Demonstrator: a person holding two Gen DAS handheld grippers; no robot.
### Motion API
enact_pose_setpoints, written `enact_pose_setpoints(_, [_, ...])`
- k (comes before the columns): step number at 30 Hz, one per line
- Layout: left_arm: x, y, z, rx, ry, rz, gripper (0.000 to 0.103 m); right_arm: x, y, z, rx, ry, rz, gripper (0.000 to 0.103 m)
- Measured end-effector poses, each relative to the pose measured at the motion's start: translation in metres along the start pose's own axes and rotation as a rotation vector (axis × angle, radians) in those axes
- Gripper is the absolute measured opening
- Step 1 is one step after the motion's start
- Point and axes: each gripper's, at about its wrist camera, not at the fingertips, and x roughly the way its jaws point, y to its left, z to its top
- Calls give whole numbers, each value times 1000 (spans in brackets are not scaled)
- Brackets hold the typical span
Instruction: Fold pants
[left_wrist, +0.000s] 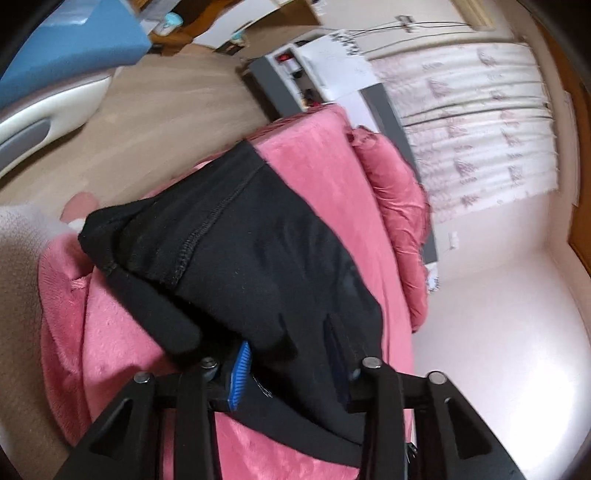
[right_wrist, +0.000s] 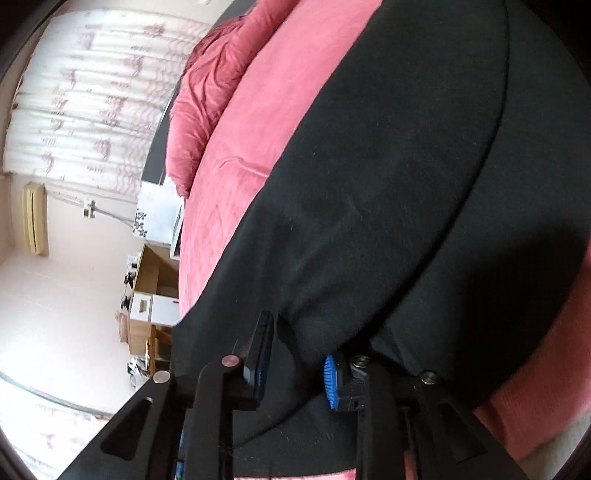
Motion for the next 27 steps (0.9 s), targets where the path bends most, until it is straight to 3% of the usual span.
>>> enact_pose_setpoints(2, [4,-1,3,-18,12,20,9,6,8,8,-3,19,-26,25])
enact_pose_setpoints(4, [4,-9,9,-9,18,31,8,8,18,12,-33,29,-61,11])
enact_pose_setpoints(9, [-27,-39,25,4,-7,-52,7,-28,56,21,-53,-19,70,10])
enact_pose_setpoints(11, [-43,-45,29,32,-24,-61,7,-42,67,20,-105,-28,76,10])
enact_pose_setpoints(12, [-47,-46,29,62,-25,-50,7,-47,69,17,-134,-25,68,10])
enact_pose_setpoints(15, [-42,-36,15,150,16,75,7,-37,45,5,-144,21,-21,10])
enact_pose_setpoints(18, [-30,-2,-3,119,75,175,7,-22,9,-5,-46,61,-65,10])
enact_pose_setpoints(22, [-27,29,-9,26,77,169,7,-16,-15,-14,-2,68,-68,9])
enact_pose_setpoints(27, [-40,13,-2,51,46,126,6,-33,15,-12,-112,48,-43,8])
